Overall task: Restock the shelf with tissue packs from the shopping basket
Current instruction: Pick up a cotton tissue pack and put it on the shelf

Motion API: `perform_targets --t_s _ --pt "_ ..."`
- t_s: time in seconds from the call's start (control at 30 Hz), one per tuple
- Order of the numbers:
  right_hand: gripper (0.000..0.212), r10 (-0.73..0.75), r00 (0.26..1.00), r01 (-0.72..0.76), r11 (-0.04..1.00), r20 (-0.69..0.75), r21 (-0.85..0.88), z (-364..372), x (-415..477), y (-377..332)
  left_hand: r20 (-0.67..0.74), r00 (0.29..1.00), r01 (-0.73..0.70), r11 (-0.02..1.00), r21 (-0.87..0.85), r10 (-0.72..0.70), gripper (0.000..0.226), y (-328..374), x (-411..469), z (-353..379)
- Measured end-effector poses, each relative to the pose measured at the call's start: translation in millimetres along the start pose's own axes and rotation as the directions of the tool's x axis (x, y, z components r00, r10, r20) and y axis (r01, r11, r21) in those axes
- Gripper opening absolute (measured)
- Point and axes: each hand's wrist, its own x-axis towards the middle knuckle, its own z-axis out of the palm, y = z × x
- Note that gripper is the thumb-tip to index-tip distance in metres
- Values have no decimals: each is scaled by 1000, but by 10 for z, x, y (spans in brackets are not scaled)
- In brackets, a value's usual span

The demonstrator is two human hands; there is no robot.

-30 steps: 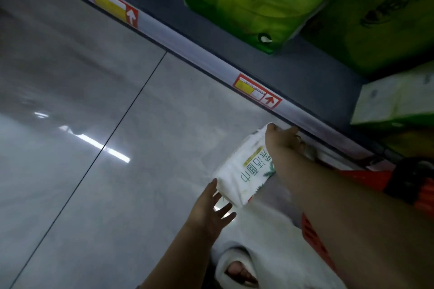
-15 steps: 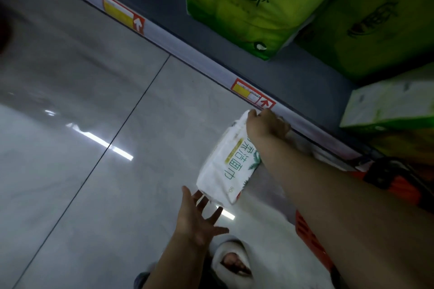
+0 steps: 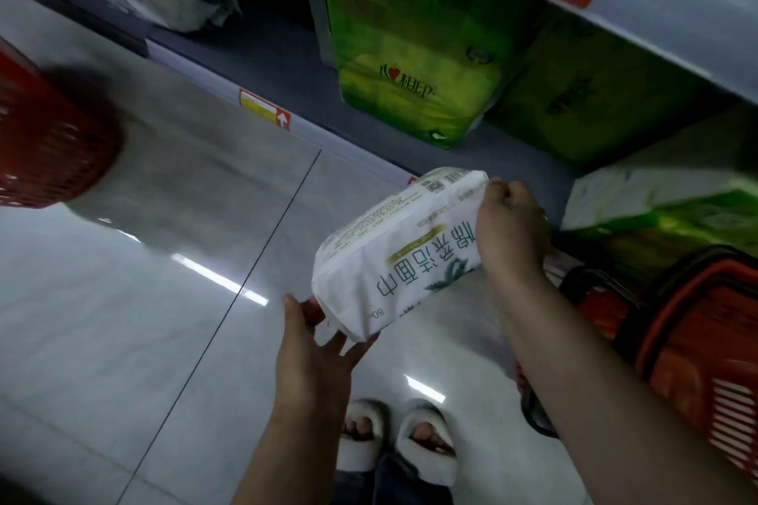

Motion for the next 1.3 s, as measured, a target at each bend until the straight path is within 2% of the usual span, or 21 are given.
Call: perform_targets --t_s 0.17,0.3,0.47,0.53,0.6,0.67,0.77,0.87,1.0,1.1,1.3 --pt "44 19 999 -8 963 -39 269 -517 -390 -280 109 986 -142 982 126 128 54 432 -555 192" --pt "51 104 994 -105 883 27 458 -1020 -779 -473 207 955 -261 936 236 214 61 760 -1003 354" --pt "25 161 984 -176 756 82 631 -1667 -1295 -577 255 923 -359 887 289 290 26 1073 -1657 503" --pt "27 170 980 -193 692 103 696 -1901 -1493 -636 286 904 -400 866 301 318 24 1188 -1903 522" --pt "31 163 980 -193 656 112 729 -2120 -1666 -685 327 885 -430 850 302 332 38 1283 -2122 535" --pt "24 158 981 -186 625 110 759 -2304 -1814 -715 383 859 -463 834 301 338 49 1371 -2352 566" --pt "16 138 987 -142 564 76 814 -2575 -1986 -826 463 810 -522 801 291 360 45 1494 -2688 633" --pt "17 111 993 -97 527 44 845 -2826 -2185 -975 495 786 -555 774 304 369 41 1685 -3033 723" --pt "17 65 998 -55 509 25 859 -3189 -2459 -1304 531 737 -614 742 269 418 25 2027 -3572 849" --pt "29 39 999 -7 490 -14 872 -3494 -2645 -1509 555 707 -633 742 220 439 23 2172 -3978 910" --pt "24 -18 998 59 466 -57 883 -4085 -2962 -1721 608 638 -693 697 186 472 14 2355 -4645 1065"
